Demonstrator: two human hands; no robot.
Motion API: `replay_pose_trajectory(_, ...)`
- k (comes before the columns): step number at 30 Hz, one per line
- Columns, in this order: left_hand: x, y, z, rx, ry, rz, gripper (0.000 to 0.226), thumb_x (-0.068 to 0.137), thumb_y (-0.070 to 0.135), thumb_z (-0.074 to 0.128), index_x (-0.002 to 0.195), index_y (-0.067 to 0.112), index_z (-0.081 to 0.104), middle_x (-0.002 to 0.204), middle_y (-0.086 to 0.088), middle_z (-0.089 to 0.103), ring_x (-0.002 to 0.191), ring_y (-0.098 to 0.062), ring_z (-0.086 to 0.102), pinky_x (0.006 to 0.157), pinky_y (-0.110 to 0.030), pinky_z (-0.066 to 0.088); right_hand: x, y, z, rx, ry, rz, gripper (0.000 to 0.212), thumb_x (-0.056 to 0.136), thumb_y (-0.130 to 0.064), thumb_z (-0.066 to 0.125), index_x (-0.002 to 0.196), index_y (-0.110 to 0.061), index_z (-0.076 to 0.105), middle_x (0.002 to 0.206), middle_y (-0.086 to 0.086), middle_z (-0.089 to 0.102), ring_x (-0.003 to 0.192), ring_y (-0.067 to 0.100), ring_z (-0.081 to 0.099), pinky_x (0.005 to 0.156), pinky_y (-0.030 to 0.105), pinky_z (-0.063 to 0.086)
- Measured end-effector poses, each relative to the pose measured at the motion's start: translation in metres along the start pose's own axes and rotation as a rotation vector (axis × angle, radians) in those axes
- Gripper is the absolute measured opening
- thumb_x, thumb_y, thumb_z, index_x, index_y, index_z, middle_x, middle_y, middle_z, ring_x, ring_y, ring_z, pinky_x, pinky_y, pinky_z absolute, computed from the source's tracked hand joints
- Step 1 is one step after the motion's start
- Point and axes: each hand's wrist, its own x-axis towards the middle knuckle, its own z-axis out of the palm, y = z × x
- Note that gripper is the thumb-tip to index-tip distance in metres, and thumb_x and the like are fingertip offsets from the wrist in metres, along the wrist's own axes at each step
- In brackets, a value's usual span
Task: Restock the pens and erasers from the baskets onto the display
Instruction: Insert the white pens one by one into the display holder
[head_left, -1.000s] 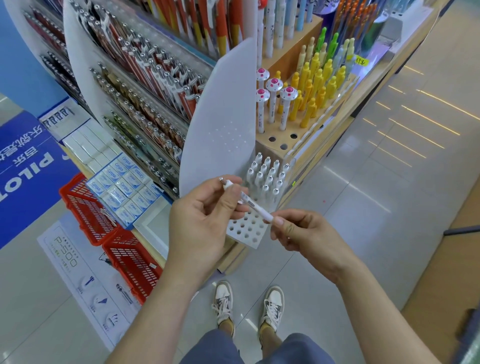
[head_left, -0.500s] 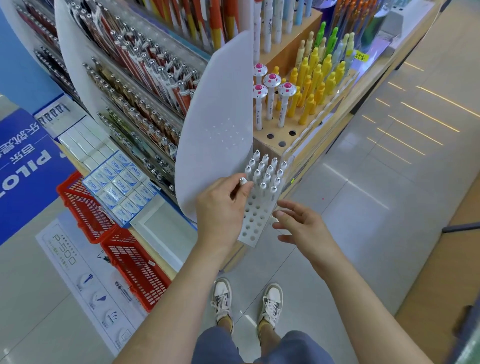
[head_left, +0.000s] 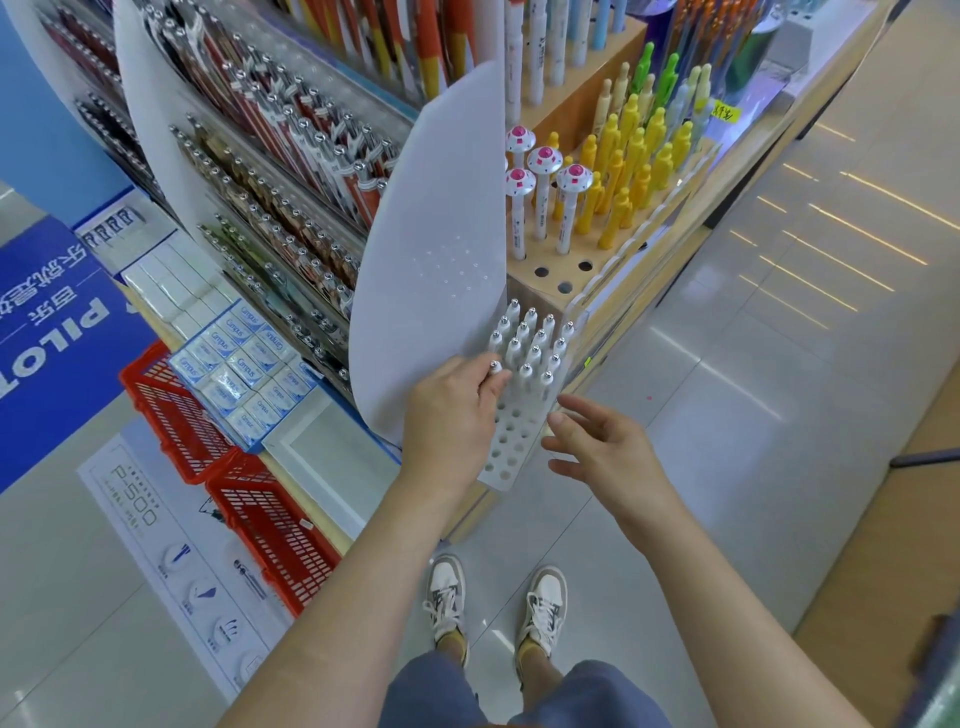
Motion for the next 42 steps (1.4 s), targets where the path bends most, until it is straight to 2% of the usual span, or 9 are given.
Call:
replay_pose_trajectory(4, 0.005, -0.001, 0.001, 0.042, -0.079, 0.025, 0.022, 0.098, 0.018, 0.047, 0.099, 0.006, 0.065, 0.083, -0.01, 0.065, 0.074, -0.029, 0.058, 0.065, -0.037, 0.045, 0.001, -0.001, 0.006, -0.001, 0.012, -0.023, 0.054, 0.09, -0.024, 0.066, 0.138, -0.01, 0.047, 0.099, -0.002, 0.068, 0.089, 0.019, 0.067, 0.077, 0.029, 0.058)
replay_pose_trajectory(11, 0.004, 0.005, 0.01, 0.103, -0.041, 0.034, 0.024, 0.094, 0.021, 0.056, 0.075, 0.007, 0.061, 0.06, -0.009, 0.058, 0.053, -0.031, 0.05, 0.049, -0.036, 0.044, 0.001, -0.001, 0.011, -0.075, 0.046, -0.055, 0.052, 0.093, -0.021, 0.062, 0.14, -0.007, 0.046, 0.091, -0.002, 0.067, 0.096, 0.027, 0.067, 0.081, 0.032, 0.058)
replay_pose_trajectory(15, 0.003, 0.002, 0.011, 0.126, -0.06, 0.05, 0.021, 0.094, 0.019, 0.055, 0.076, 0.008, 0.059, 0.062, -0.008, 0.059, 0.054, -0.031, 0.052, 0.051, -0.037, 0.046, 0.001, 0.001, 0.009, -0.098, 0.052, -0.048, 0.05, 0.094, -0.023, 0.06, 0.14, -0.009, 0.047, 0.087, -0.004, 0.067, 0.094, 0.029, 0.067, 0.086, 0.038, 0.056)
replay_pose_trajectory(19, -0.003, 0.002, 0.006, 0.137, -0.144, -0.026, 0.012, 0.092, 0.02, 0.054, 0.095, 0.012, 0.063, 0.079, -0.007, 0.067, 0.071, -0.028, 0.061, 0.065, -0.04, 0.051, -0.001, 0.001, 0.004, -0.107, 0.029, -0.033, 0.049, 0.092, -0.027, 0.062, 0.138, -0.016, 0.049, 0.107, -0.002, 0.067, 0.095, 0.025, 0.066, 0.084, 0.037, 0.057)
replay_pose_trajectory(22, -0.019, 0.005, -0.006, 0.088, -0.076, -0.082, 0.022, 0.09, 0.016, 0.056, 0.111, 0.012, 0.064, 0.089, -0.008, 0.069, 0.079, -0.027, 0.064, 0.071, -0.04, 0.052, -0.005, -0.003, 0.0, -0.134, 0.095, -0.098, 0.037, 0.091, -0.026, 0.063, 0.127, -0.023, 0.055, 0.114, -0.001, 0.063, 0.096, 0.023, 0.064, 0.078, 0.037, 0.055)
replay_pose_trajectory(27, -0.061, -0.002, -0.041, 0.023, 0.046, -0.114, 0.02, 0.09, 0.015, 0.057, 0.105, 0.015, 0.07, 0.095, 0.001, 0.071, 0.08, -0.015, 0.065, 0.073, -0.031, 0.053, -0.02, -0.027, -0.002, -0.154, 0.171, -0.293, 0.01, 0.093, -0.015, 0.058, 0.094, -0.024, 0.063, 0.081, -0.002, 0.065, 0.072, 0.013, 0.062, 0.064, 0.029, 0.05)
replay_pose_trajectory(30, -0.089, -0.019, -0.067, 0.012, 0.077, -0.137, 0.021, 0.089, 0.022, 0.053, 0.1, 0.017, 0.071, 0.092, 0.005, 0.071, 0.076, -0.01, 0.064, 0.071, -0.027, 0.051, -0.032, -0.042, 0.015, -0.175, 0.069, -0.355, 0.012, 0.094, -0.009, 0.055, 0.093, -0.013, 0.066, 0.074, 0.005, 0.065, 0.06, 0.009, 0.06, 0.057, 0.018, 0.046)
replay_pose_trajectory(36, -0.15, -0.078, -0.121, 0.022, 0.133, -0.283, 0.03, 0.086, 0.029, 0.047, 0.098, 0.018, 0.073, 0.091, 0.006, 0.072, 0.078, -0.004, 0.062, 0.071, -0.025, 0.049, -0.054, -0.042, 0.083, -0.359, -0.234, -0.373, 0.014, 0.093, -0.004, 0.054, 0.089, -0.009, 0.067, 0.069, 0.003, 0.067, 0.057, 0.009, 0.06, 0.055, 0.014, 0.045)
replay_pose_trajectory(42, -0.226, -0.162, -0.179, 0.013, 0.149, -0.482, 0.022, 0.086, 0.005, 0.063, 0.097, 0.021, 0.073, 0.087, 0.011, 0.07, 0.071, -0.003, 0.059, 0.069, -0.022, 0.049, -0.075, -0.007, 0.182, -0.568, -0.44, -0.36, 0.018, 0.091, -0.006, 0.056, 0.084, -0.019, 0.067, 0.07, 0.003, 0.069, 0.06, 0.011, 0.063, 0.058, 0.019, 0.046)
